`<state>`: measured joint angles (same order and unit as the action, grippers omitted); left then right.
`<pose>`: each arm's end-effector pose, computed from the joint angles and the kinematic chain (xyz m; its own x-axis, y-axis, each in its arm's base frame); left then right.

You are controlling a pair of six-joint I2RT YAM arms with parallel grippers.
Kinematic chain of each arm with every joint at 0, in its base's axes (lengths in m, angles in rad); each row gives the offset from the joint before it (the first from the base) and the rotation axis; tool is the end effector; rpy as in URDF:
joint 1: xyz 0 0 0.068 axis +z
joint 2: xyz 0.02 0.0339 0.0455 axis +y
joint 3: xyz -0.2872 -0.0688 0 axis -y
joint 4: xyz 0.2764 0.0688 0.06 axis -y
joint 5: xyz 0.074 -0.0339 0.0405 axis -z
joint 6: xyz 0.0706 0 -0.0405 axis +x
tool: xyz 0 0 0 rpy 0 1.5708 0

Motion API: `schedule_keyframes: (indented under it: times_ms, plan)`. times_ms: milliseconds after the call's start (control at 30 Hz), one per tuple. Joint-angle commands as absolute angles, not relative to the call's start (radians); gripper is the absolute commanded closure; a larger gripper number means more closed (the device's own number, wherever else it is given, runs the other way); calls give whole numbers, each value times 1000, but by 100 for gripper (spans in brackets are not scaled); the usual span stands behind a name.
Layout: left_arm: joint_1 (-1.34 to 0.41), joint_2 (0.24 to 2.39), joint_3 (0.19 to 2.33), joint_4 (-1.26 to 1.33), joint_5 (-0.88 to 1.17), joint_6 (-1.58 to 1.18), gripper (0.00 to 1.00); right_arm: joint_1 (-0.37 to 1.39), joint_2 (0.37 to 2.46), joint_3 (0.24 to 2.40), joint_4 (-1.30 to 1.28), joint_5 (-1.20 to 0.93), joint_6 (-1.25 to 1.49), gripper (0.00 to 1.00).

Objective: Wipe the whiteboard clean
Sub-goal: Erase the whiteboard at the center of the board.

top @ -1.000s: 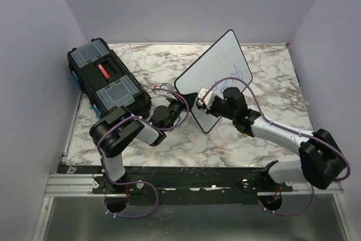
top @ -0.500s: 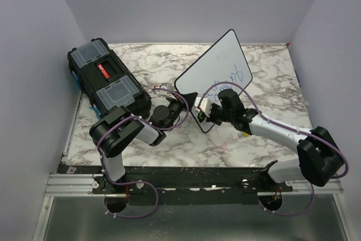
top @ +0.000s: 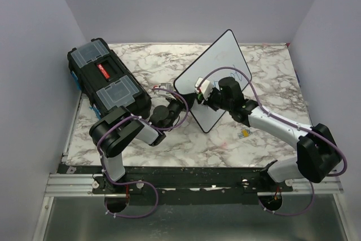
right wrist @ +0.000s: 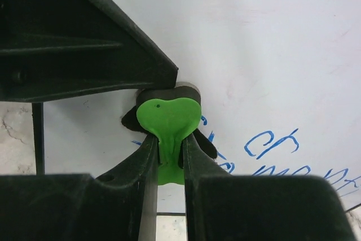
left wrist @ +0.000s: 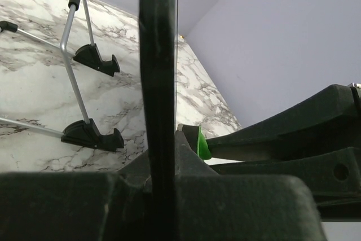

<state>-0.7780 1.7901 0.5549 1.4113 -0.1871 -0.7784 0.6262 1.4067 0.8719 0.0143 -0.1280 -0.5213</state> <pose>0.2737 -0.2513 0.1777 -0.3038 -0.6692 -0.6781 0.4858 0.5035 -0.7145 0.2916 0.2220 0.2360 -0.0153 -0.6206 -0.7839 -0.7826 0.4955 -0.3770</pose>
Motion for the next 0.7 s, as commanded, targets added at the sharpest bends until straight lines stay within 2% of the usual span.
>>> schedule_keyframes:
  times_ms: [0,67,167,500,667]
  plan:
    - [-800,1761,555,1591,-98,-810,100,617,1433,859,-175,-257,-643,99]
    - [-800,1760,552,1591,-96,-811,100,618,1455,859,-328,-362,-751,99]
    - [-800,1758,546,1591,-97,-814,100,620,1468,821,-378,-410,-780,99]
    - [-801,1744,528,1592,-103,-808,100,606,1387,841,-15,-156,-529,99]
    - [-801,1737,520,1591,-99,-805,100,585,1413,841,-14,-151,-532,99]
